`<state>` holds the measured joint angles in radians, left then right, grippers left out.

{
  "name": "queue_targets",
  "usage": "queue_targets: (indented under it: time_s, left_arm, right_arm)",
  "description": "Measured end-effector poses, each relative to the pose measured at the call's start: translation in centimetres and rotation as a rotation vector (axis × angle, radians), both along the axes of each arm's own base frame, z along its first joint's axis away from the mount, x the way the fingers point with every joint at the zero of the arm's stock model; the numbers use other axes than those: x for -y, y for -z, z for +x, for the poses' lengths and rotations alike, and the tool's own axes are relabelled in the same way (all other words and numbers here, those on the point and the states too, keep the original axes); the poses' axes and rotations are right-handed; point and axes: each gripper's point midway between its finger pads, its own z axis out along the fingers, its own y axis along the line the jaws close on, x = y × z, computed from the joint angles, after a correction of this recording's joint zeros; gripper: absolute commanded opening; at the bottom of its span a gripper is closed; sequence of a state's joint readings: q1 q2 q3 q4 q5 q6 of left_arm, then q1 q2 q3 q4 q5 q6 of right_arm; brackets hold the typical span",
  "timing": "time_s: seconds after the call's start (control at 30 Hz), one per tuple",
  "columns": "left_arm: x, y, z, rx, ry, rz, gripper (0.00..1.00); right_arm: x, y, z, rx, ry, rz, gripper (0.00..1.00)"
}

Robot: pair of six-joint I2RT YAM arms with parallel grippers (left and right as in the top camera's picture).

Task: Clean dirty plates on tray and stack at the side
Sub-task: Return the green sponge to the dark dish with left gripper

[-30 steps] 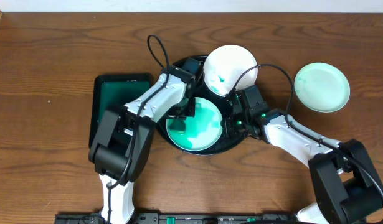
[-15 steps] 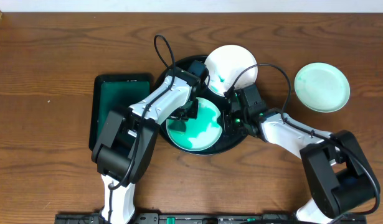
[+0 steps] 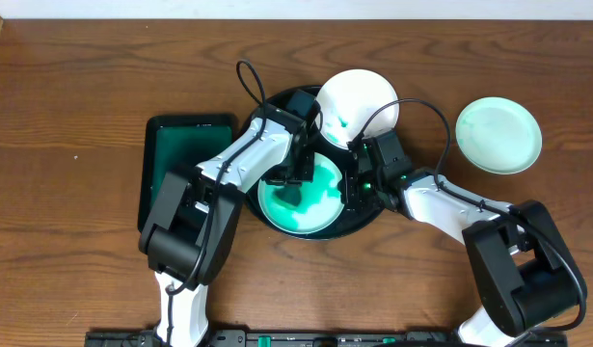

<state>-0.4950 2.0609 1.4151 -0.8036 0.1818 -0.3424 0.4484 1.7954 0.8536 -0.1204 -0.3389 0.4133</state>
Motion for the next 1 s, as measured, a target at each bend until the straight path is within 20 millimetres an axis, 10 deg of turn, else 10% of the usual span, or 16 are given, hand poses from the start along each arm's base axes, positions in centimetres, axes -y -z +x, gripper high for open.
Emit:
queue_targets:
  time_s: [0.17, 0.47, 1.0]
  left_arm:
    - [3.1, -0.4, -0.3, -0.044, 0.016, -0.169, 0.07]
    - [2.4, -1.0, -0.2, -0.109, -0.058, -0.248, 0.07]
    - [-6.8, -9.8, -0.7, 0.018, -0.222, -0.098, 0.07]
  right_arm:
    - [0.1, 0.0, 0.1, 0.003, 0.003, -0.004, 0.01]
    - [0.1, 0.0, 0.1, 0.002, 0.003, -0.004, 0.01]
    - [-0.1, -0.5, 0.1, 0.038, -0.043, -0.008, 0.02]
